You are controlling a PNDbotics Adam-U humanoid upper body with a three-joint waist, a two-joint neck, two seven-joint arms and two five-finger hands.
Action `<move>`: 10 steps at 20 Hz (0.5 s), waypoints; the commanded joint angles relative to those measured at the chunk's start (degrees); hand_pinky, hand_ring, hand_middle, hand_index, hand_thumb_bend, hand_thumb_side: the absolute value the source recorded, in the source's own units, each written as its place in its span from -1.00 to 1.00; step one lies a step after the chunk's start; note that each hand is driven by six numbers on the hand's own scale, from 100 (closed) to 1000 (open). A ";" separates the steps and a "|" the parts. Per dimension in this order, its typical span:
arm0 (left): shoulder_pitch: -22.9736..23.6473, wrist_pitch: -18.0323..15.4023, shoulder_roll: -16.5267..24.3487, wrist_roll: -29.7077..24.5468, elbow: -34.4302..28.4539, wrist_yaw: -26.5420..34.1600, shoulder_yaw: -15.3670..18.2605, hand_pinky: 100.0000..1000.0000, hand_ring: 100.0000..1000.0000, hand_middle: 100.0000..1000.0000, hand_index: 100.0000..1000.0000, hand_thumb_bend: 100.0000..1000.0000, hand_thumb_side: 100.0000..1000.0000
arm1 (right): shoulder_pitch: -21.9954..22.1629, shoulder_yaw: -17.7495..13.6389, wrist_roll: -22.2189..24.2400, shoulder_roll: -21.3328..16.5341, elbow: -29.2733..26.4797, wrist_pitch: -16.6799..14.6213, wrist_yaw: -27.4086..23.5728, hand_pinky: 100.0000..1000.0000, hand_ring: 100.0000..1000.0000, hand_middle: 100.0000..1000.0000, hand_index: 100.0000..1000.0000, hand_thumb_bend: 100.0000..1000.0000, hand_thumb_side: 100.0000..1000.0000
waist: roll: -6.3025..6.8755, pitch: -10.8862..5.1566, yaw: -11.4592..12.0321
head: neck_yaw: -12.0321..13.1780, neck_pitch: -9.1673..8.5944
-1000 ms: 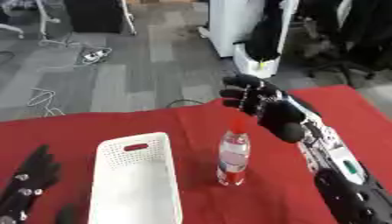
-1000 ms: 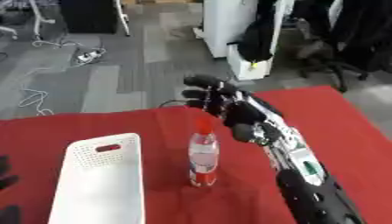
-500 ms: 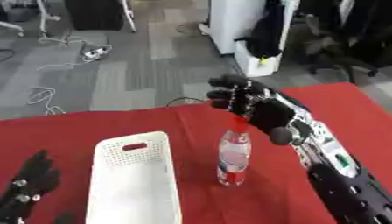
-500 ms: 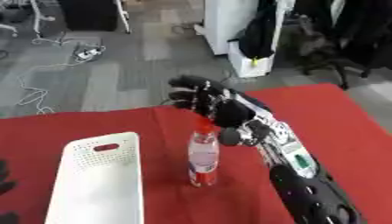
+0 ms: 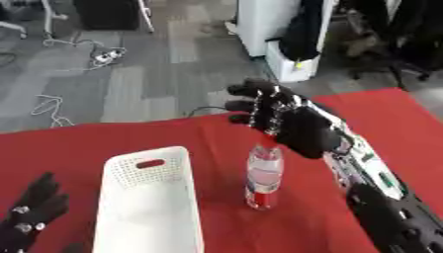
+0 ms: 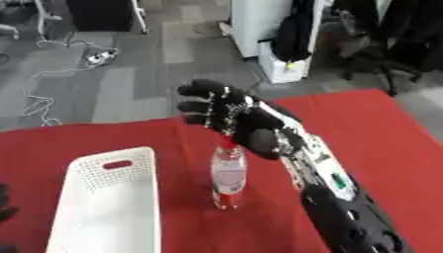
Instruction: Pick up objects on the table and place them in the box.
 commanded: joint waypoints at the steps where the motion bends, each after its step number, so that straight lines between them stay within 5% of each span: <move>1: -0.11 -0.10 -0.08 -0.32 -1.33 0.42 -0.09 0.64 1.00 1.00 0.76 -1.00 0.06 | -0.38 -0.40 0.02 -1.57 -1.97 1.21 -0.96 1.00 0.96 1.00 1.00 0.33 -0.22 | -0.04 -0.89 0.10 | -0.61 -0.58; 6: 0.10 -0.14 -0.03 -0.57 -1.32 0.50 -0.13 0.65 1.00 1.00 0.76 -1.00 0.06 | -0.98 -0.74 0.02 -2.40 -2.39 1.12 -1.35 1.00 0.95 1.00 1.00 0.35 -0.25 | 0.00 -1.02 -0.02 | -0.61 -0.67; 10: 0.24 -0.16 0.02 -0.76 -1.21 0.54 -0.17 0.65 1.00 1.00 0.76 -1.00 0.06 | -1.75 -1.52 0.02 -4.48 -3.41 -2.62 1.78 1.00 0.93 1.00 1.00 0.47 -0.33 | -0.17 -1.30 -0.25 | -0.38 -0.62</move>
